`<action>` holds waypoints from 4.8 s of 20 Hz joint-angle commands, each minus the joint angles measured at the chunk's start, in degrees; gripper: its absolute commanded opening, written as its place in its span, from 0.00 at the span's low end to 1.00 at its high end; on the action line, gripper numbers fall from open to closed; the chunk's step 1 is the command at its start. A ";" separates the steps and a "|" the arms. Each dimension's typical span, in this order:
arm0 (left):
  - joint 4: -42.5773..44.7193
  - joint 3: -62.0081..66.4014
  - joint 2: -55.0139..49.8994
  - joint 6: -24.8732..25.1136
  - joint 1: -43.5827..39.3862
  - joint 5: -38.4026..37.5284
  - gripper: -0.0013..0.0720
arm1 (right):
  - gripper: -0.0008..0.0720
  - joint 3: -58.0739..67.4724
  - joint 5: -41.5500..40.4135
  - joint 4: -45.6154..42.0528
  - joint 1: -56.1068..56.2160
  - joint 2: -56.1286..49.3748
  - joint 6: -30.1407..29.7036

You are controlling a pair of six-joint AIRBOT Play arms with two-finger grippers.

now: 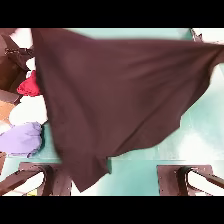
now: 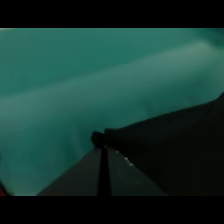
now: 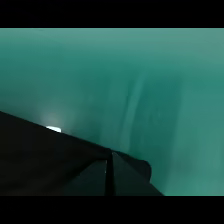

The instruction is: Fold the shirts.

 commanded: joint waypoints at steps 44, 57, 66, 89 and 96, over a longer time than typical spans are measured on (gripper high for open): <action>-3.48 16.00 19.04 -1.64 0.07 5.99 0.05 | 0.03 11.82 -6.62 -3.91 -0.02 19.78 1.18; -3.87 -0.37 -28.68 0.46 0.02 4.11 0.05 | 0.03 11.72 2.21 -3.91 0.00 -29.88 1.38; -3.15 2.25 -33.70 -1.77 1.57 5.29 0.84 | 0.54 13.40 -7.69 2.67 0.22 -36.20 5.01; -11.43 -69.68 6.14 2.29 10.84 6.47 0.84 | 0.50 -36.30 -1.25 14.10 -5.75 8.11 -5.33; -16.31 -72.11 6.14 3.48 10.84 8.24 0.83 | 0.50 -36.33 -1.29 14.10 -5.75 10.14 -4.90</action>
